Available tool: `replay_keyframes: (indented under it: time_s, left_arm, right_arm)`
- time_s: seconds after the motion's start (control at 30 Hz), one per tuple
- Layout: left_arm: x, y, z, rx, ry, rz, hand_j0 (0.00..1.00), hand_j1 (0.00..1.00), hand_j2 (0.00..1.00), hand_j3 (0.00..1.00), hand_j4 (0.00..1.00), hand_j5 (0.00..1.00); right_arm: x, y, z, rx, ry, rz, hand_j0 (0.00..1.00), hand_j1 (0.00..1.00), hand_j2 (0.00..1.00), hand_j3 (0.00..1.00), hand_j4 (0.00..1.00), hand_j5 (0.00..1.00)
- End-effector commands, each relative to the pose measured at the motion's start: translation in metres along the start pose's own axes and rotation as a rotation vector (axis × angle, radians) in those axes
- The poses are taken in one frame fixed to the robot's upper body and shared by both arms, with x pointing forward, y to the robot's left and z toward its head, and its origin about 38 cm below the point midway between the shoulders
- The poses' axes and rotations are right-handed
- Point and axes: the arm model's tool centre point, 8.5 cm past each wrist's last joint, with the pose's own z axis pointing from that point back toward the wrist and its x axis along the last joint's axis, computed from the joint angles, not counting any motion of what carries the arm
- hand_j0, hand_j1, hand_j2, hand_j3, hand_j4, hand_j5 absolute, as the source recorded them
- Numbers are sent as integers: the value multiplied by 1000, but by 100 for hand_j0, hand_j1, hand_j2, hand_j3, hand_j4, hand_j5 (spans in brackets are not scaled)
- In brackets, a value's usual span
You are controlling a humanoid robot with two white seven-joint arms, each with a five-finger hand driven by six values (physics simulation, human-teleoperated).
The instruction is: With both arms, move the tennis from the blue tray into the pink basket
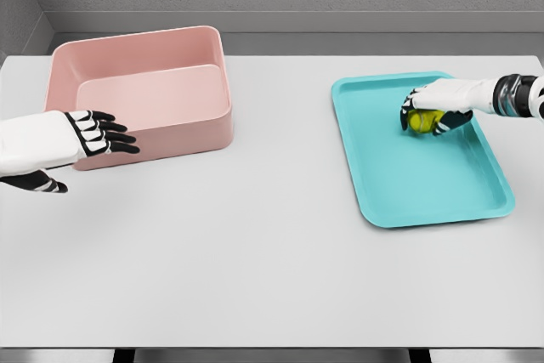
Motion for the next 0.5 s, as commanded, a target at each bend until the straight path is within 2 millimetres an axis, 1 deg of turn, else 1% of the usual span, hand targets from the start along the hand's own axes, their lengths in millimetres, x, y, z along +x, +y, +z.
replay_keyframes:
  time_s: [0.0, 0.17, 0.2, 0.23, 0.33, 0.4, 0.47]
  left_arm:
    - [0, 0, 0, 3, 1, 5, 100, 100, 100, 100, 100, 100]
    - [0, 0, 1, 1, 3, 4, 100, 100, 100, 100, 100, 100]
    - [0, 1, 1, 1, 2, 3, 100, 100, 100, 100, 100, 100]
    - [0, 1, 1, 1, 2, 3, 100, 100, 100, 100, 100, 100]
    - [0, 1, 1, 2, 2, 2, 100, 100, 100, 100, 100, 100]
    - [0, 1, 1, 3, 0, 3, 100, 100, 100, 100, 100, 100]
    - [0, 3, 2, 4, 2, 0, 100, 100, 100, 100, 100, 100]
  right_arm:
    - [0, -5, 2, -21, -1, -9, 46, 46, 46, 46, 46, 46]
    - [1, -16, 10, -59, -7, 2, 45, 45, 45, 45, 45, 45]
    - [7, -23, 14, -72, -21, 27, 43, 43, 43, 43, 43, 43]
    - [7, -25, 18, -78, -23, 38, 42, 42, 42, 42, 42, 42]
    - [11, -30, 24, -90, -30, 58, 42, 42, 42, 42, 42, 42]
    - [22, -38, 31, -100, -55, 105, 42, 42, 42, 42, 42, 42]
    - [35, -42, 31, -92, -85, 144, 42, 42, 42, 42, 42, 42]
